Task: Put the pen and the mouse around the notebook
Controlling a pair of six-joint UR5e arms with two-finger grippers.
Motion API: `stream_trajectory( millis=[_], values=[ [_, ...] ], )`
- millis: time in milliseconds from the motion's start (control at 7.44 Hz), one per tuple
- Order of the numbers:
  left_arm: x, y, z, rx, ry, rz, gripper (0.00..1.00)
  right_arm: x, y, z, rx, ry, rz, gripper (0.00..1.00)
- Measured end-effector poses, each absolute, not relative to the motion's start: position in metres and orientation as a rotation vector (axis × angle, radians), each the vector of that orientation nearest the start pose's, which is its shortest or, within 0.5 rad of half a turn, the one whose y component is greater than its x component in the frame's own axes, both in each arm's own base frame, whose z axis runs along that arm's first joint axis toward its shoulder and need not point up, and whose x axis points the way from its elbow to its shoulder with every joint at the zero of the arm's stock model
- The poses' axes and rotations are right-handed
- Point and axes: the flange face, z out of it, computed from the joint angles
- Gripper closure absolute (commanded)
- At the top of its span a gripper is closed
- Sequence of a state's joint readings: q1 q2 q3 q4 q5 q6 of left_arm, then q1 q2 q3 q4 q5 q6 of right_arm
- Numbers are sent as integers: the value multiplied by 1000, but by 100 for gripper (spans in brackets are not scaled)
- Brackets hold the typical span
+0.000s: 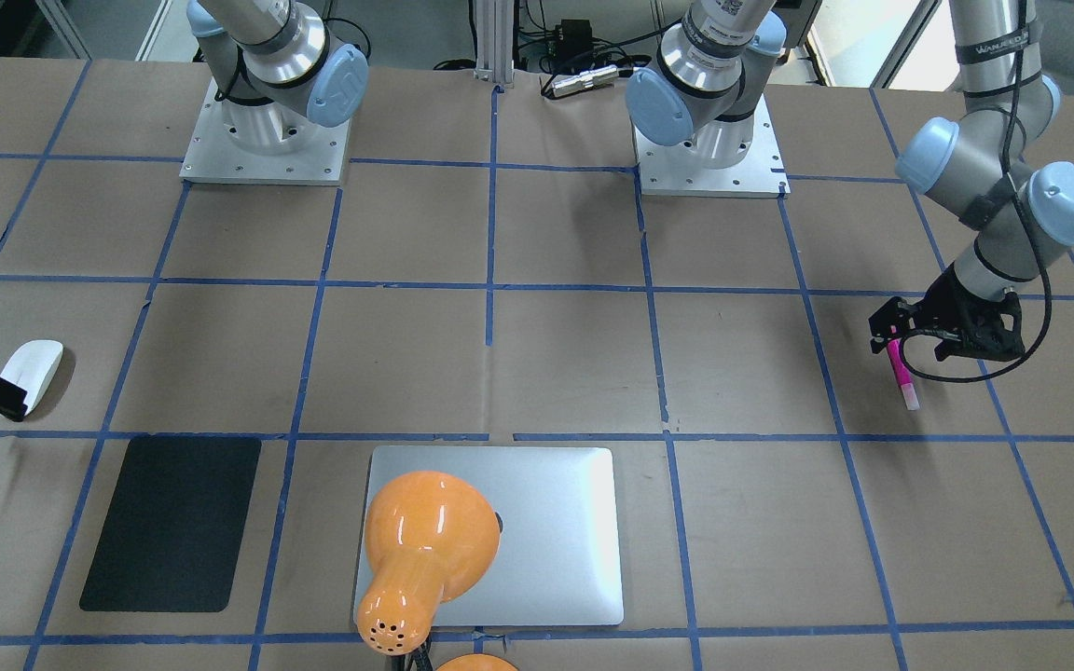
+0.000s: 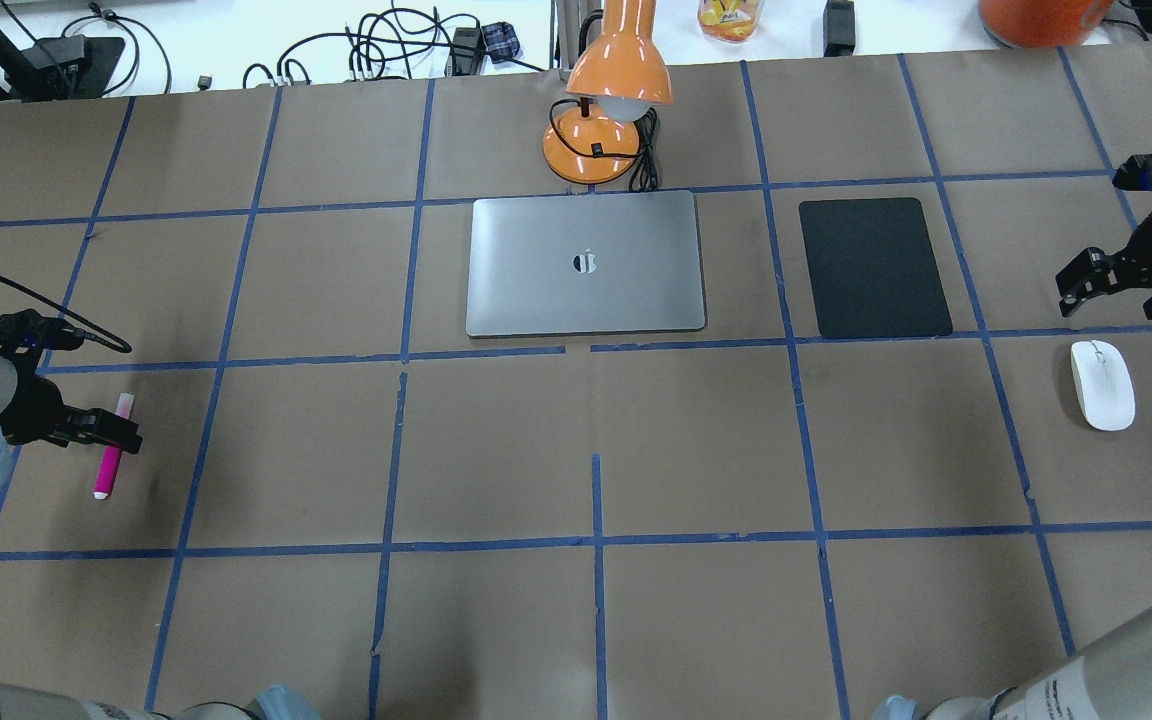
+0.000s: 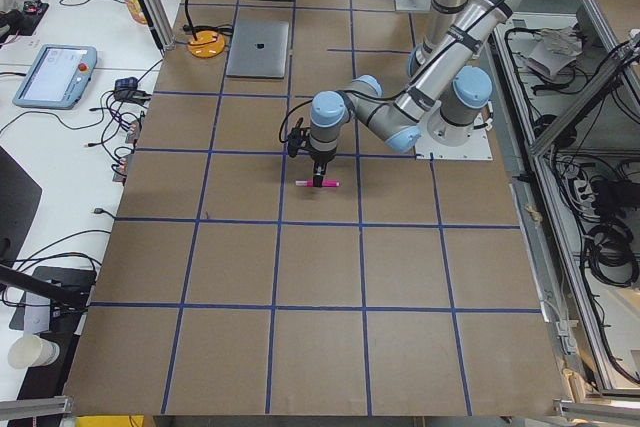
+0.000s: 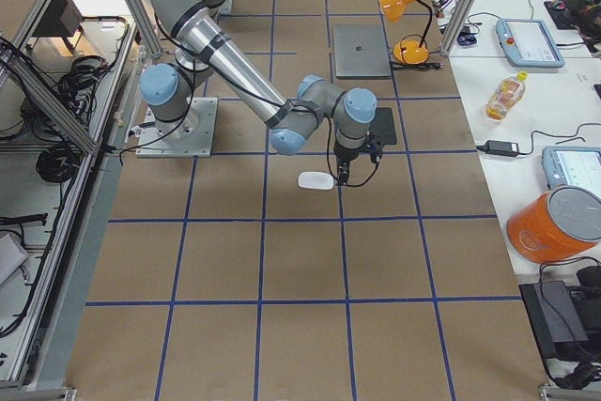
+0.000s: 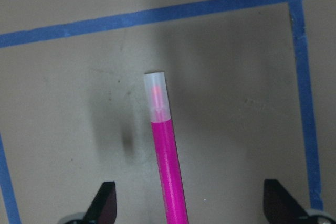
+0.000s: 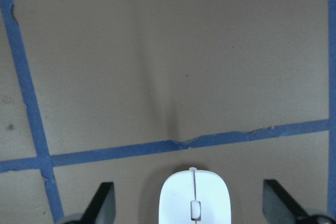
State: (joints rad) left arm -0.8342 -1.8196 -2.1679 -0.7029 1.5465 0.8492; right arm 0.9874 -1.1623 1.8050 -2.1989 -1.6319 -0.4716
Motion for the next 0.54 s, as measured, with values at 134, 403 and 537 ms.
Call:
stream_trajectory(
  millis=[134, 403, 537],
  values=[
    [216, -438, 175, 163, 3139, -52, 36, -212, -550, 206, 182, 3179, 76, 0],
    [218, -439, 168, 151, 3143, -47, 78, -216, -546, 188, 200, 3175, 102, 0],
    [218, -439, 167, 147, 3144, -44, 93, -221, -544, 184, 211, 3175, 110, 0]
  ],
)
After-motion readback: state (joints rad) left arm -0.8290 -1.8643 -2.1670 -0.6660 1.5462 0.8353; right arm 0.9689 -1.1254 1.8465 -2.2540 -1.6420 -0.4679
